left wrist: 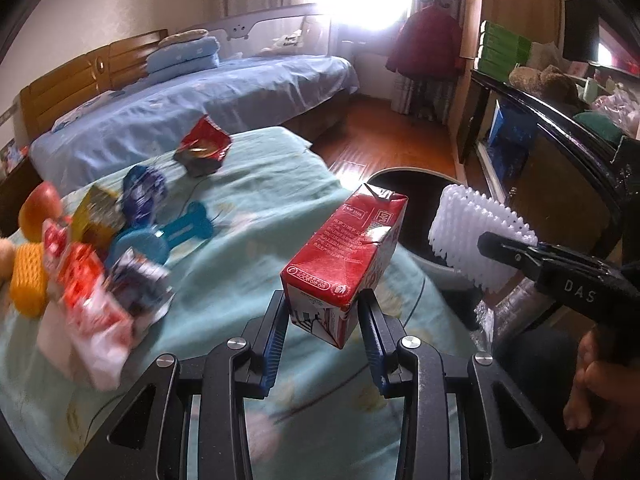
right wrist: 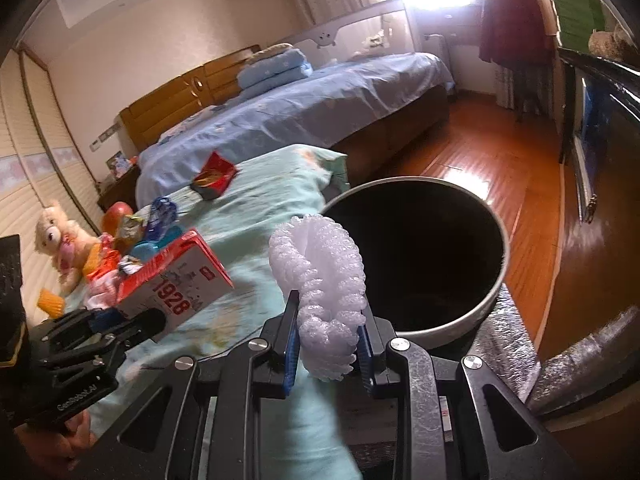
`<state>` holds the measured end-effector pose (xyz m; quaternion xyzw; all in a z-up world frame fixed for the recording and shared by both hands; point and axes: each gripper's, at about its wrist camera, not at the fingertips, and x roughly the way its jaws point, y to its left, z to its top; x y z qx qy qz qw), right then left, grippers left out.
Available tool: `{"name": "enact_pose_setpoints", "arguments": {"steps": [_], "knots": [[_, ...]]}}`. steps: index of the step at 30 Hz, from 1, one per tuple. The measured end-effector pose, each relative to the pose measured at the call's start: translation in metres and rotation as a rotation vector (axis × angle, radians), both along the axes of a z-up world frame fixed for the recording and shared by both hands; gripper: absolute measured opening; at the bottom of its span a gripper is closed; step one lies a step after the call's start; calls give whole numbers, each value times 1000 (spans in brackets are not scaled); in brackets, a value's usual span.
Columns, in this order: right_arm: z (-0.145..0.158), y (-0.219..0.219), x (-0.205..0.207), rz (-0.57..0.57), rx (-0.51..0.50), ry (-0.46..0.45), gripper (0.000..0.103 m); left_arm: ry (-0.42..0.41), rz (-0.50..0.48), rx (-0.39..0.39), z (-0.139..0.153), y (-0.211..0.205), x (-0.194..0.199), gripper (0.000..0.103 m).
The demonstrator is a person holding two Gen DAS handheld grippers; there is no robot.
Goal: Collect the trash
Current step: 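Carry the carton and white mesh over the trash bin with both grippers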
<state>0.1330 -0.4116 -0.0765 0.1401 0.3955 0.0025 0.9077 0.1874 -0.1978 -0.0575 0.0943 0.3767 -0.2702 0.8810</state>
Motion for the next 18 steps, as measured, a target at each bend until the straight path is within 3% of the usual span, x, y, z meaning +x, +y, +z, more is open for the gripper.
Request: {"name": "enact_pose_setpoints", "arguments": {"steps": [18], "knots": [[-9,-54,41,-77,-26,60,25,45,-63,27,-13,-80,52,35]]}}
